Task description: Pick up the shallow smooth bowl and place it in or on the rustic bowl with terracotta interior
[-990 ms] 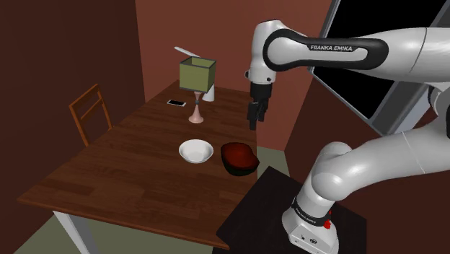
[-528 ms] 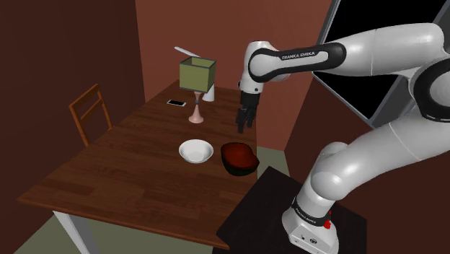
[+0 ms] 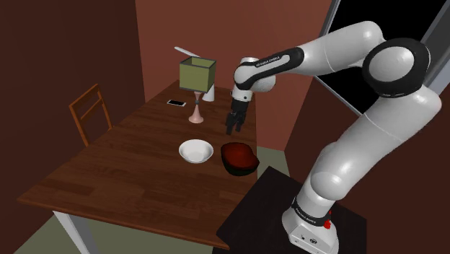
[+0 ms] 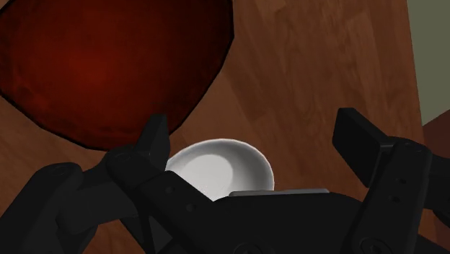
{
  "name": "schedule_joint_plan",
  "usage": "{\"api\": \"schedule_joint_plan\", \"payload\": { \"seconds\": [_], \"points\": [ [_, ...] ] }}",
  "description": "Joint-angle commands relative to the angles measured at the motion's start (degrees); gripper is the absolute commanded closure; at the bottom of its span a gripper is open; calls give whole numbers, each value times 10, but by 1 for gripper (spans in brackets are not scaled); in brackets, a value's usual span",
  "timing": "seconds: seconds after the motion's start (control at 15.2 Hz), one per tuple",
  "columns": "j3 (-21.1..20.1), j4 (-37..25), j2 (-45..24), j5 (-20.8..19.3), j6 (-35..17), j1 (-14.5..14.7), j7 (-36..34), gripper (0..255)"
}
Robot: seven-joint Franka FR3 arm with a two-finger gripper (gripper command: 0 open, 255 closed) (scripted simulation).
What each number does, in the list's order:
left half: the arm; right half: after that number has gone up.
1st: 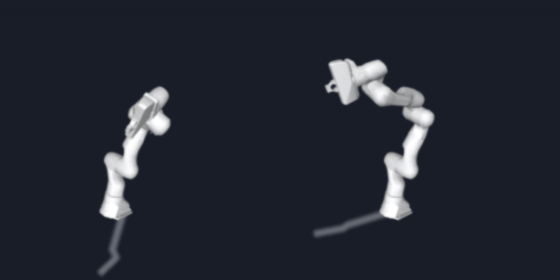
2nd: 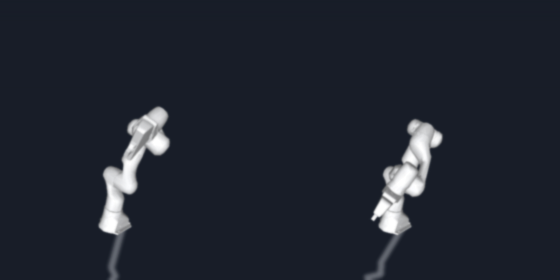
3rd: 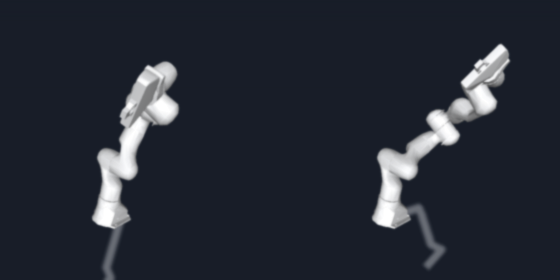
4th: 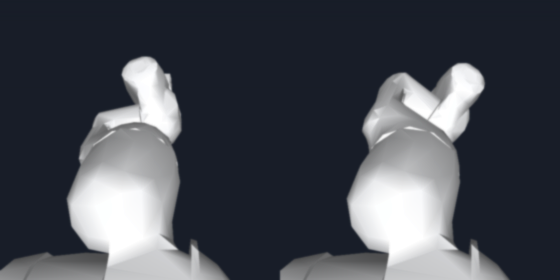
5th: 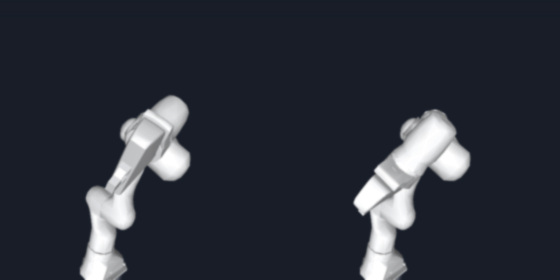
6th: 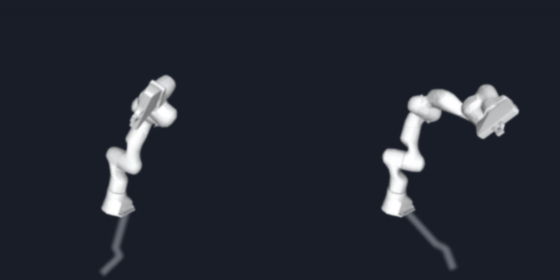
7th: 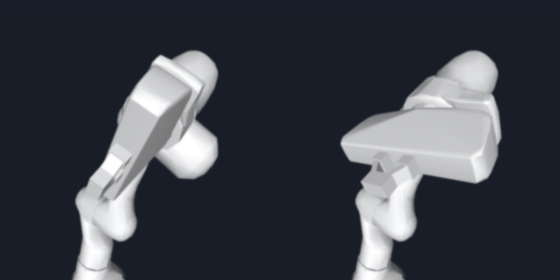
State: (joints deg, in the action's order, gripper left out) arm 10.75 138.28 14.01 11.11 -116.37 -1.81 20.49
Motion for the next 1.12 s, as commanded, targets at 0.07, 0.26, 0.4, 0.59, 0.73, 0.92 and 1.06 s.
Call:
{"api": "schedule_joint_plan", "payload": {
  "seconds": [0.07,0.26,0.4,0.59,0.73,0.92,1.06],
  "points": [
    [20,-30,-72,42,-35,1,45,0],
    [32,-69,-144,93,-56,-2,92,0],
    [35,-99,-193,129,-65,-8,123,0],
    [33,-150,-267,182,-70,-22,165,0],
    [28,-188,-316,215,-68,-35,190,0],
    [16,-251,-388,257,-62,-57,219,0],
    [7,-296,-436,281,-55,-73,233,0]
  ]
}}
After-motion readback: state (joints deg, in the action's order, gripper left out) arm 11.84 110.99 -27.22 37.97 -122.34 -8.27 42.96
